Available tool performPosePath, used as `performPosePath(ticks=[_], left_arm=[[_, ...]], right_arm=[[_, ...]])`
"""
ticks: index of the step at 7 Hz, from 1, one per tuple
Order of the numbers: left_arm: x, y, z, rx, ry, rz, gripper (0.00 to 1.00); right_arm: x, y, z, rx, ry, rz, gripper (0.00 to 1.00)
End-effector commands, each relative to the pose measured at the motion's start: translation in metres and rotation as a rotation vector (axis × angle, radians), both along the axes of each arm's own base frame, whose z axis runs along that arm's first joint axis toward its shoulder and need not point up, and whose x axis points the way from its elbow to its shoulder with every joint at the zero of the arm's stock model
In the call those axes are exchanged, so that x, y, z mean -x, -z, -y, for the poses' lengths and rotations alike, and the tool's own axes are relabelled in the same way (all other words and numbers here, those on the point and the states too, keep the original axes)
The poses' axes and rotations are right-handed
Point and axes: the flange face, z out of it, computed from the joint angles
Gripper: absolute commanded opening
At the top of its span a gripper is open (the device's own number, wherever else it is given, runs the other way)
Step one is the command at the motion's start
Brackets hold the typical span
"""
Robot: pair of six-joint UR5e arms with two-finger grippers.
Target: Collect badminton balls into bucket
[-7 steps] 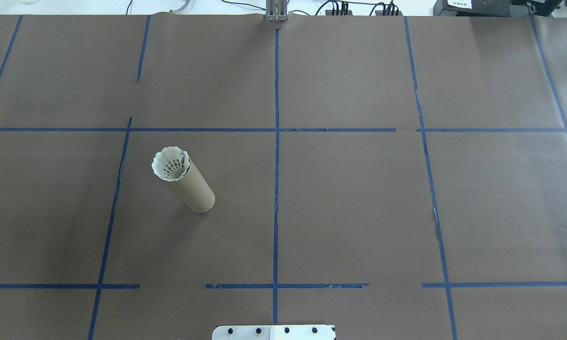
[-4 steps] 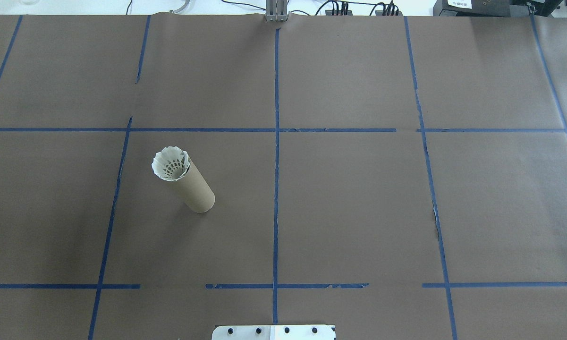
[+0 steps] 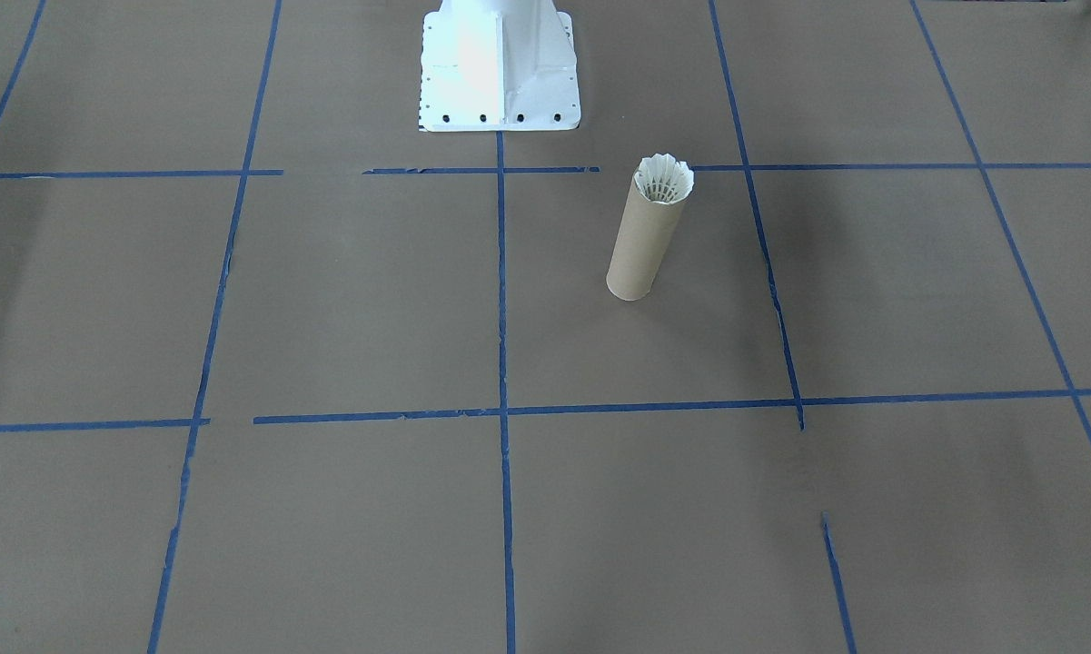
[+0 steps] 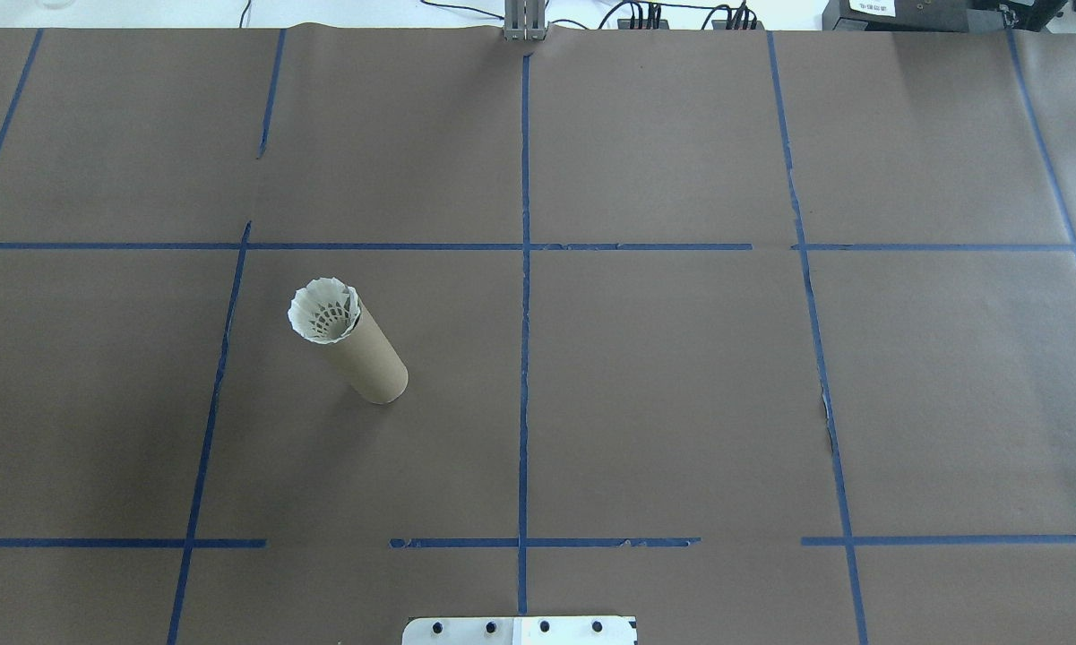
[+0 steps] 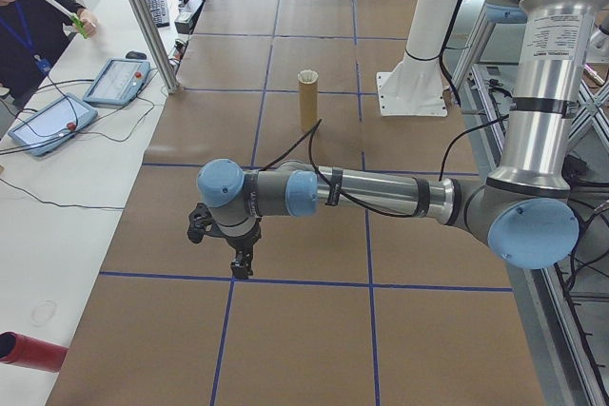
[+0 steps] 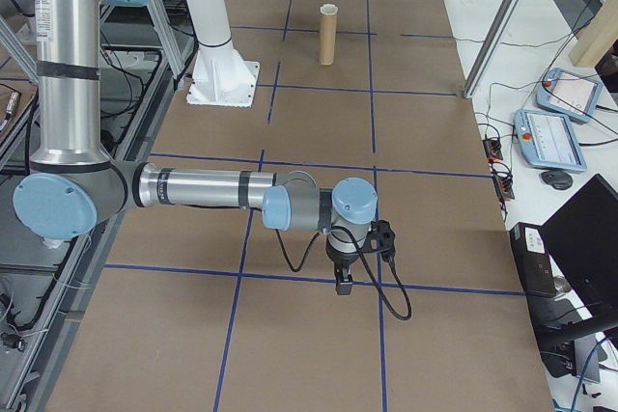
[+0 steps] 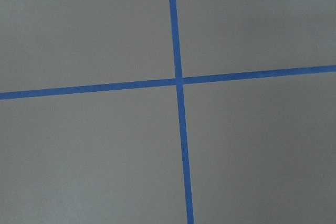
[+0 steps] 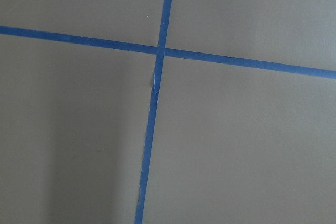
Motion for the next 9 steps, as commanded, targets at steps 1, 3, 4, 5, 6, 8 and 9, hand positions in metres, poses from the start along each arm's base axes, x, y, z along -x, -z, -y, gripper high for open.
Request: performPosePath(ticks=[1,3,4,5,6,8,9], left_arm=[[0.001,0.004,0.001,-0.012,-0.003,0.002,1.0],[0.001,0.018,-0.001,-0.038,-0.002,0.002,1.0],[0.002,0.018,-0.001,-0.039,-0.002,0.003,1.0],[0.001,0.019,-0.001,-0.04,-0.001,0.002,1.0],[0.001,0.02,-0.001,-0.042,-0.002,0.002,1.0],[0.002,0.019,-0.001,-0.041,-0.002,0.003,1.0],[0.001,0.019,0.0,-0.04,-0.002,0.003,1.0]], right_arm=[[0.0,0.0,0.0,0.0,0.0,0.0,1.0],[0.0,0.0,0.0,0.0,0.0,0.0,1.0],[0.0,0.0,0.0,0.0,0.0,0.0,1.0],[0.0,0.0,0.0,0.0,0.0,0.0,1.0],[0.0,0.0,0.0,0.0,0.0,0.0,1.0],[0.0,0.0,0.0,0.0,0.0,0.0,1.0],[0.0,0.0,0.0,0.0,0.0,0.0,1.0]])
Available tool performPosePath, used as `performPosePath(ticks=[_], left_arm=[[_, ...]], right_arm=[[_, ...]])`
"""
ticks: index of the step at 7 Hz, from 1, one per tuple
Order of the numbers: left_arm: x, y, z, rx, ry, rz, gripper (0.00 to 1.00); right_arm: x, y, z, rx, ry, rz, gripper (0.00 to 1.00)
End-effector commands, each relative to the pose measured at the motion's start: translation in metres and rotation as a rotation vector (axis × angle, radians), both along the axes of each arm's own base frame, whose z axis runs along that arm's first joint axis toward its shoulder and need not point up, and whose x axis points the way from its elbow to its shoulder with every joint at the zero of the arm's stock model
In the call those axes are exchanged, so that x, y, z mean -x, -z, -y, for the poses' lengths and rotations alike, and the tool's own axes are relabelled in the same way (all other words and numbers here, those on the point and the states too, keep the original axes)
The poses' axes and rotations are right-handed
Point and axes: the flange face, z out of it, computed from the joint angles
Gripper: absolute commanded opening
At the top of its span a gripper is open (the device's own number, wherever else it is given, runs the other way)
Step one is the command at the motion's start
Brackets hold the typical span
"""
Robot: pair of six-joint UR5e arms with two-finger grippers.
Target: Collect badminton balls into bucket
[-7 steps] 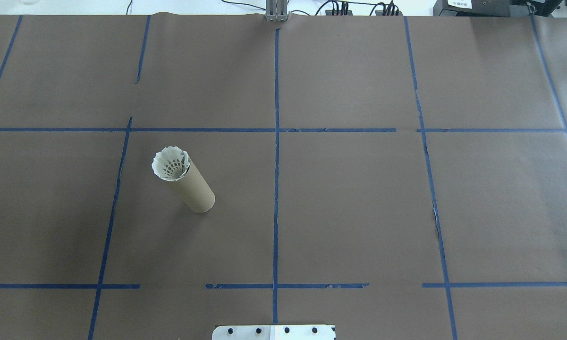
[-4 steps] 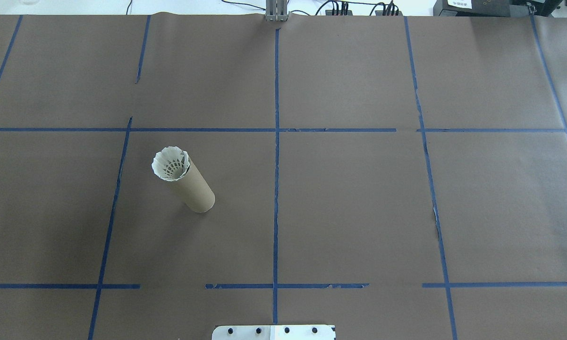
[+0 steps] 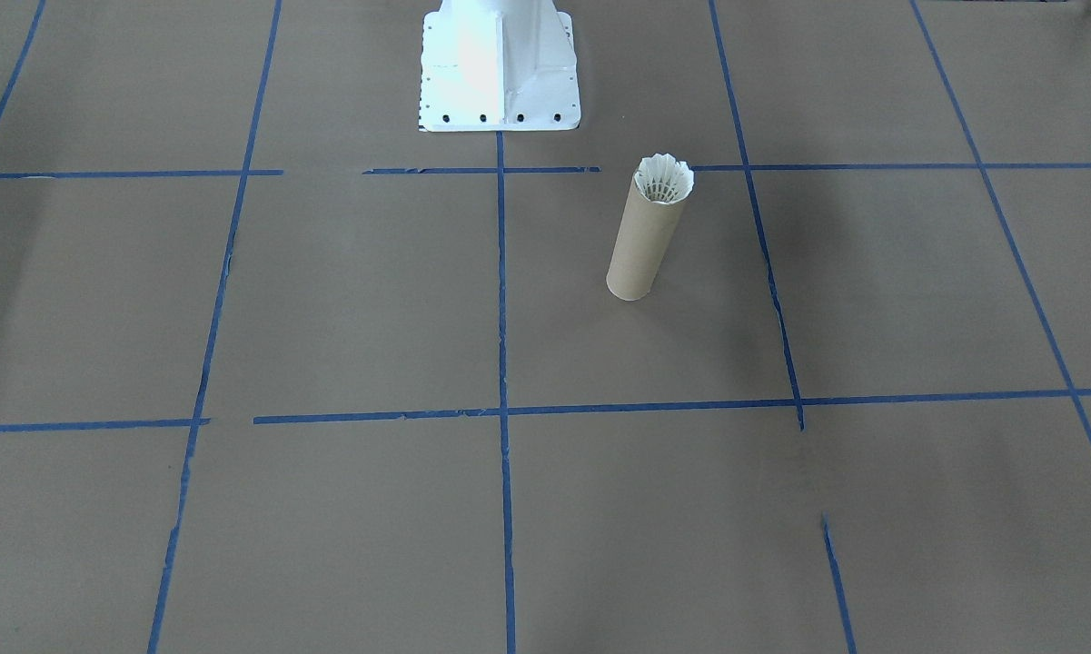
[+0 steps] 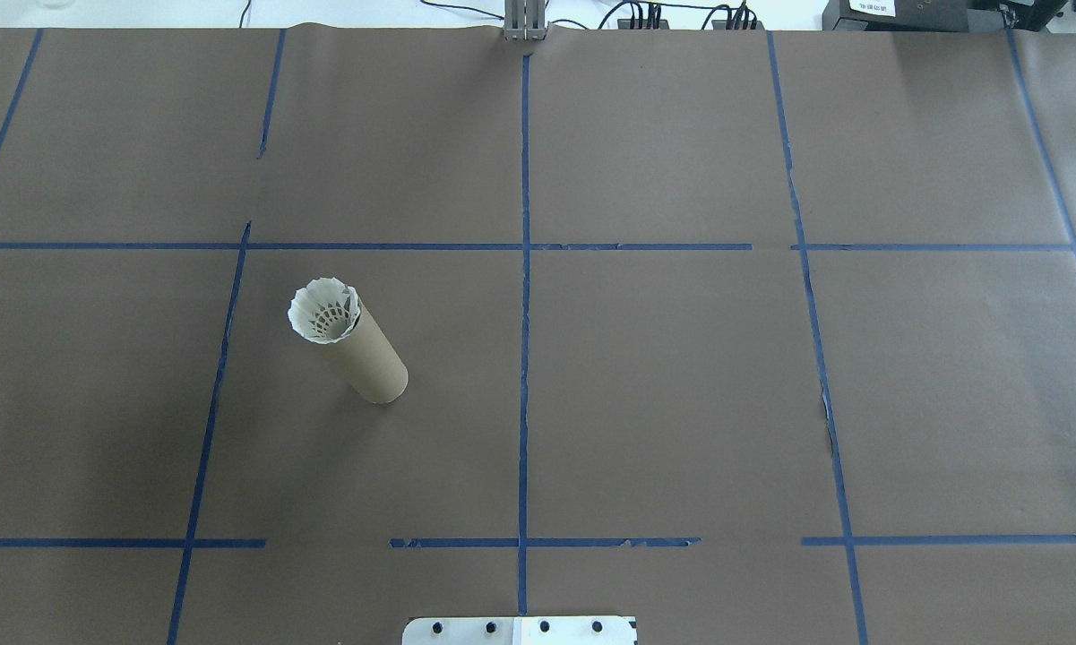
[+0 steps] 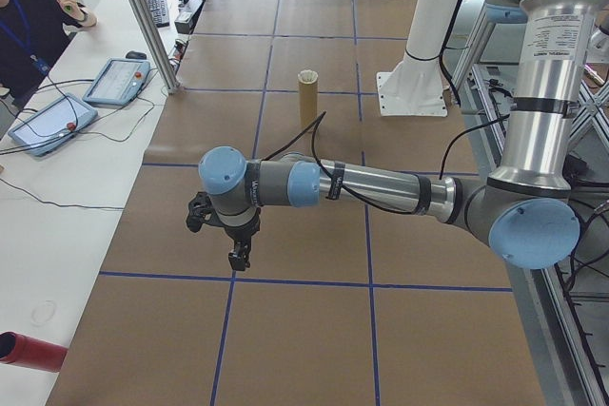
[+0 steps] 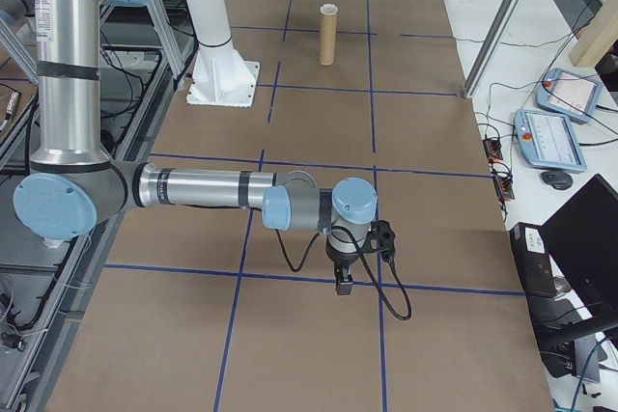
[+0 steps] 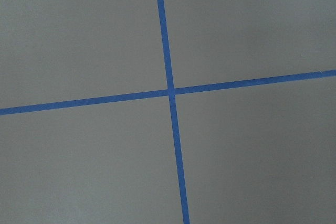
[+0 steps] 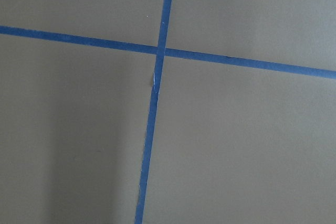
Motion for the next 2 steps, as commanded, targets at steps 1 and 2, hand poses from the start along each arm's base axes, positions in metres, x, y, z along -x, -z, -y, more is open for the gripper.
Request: performPosePath(ticks=[1,2], left_arm=[[0.0004,0.0007,0.0006,0.0,0.002,0.0,1.0],[-0.0004,0.0,0.0007,0.001,0.0,0.0,1.0]], right_arm=[[0.0,0.0,0.0,0.0,0.0,0.0,1.0],[0.0,0.0008,0.0001,-0.002,0.0,0.0,1.0]])
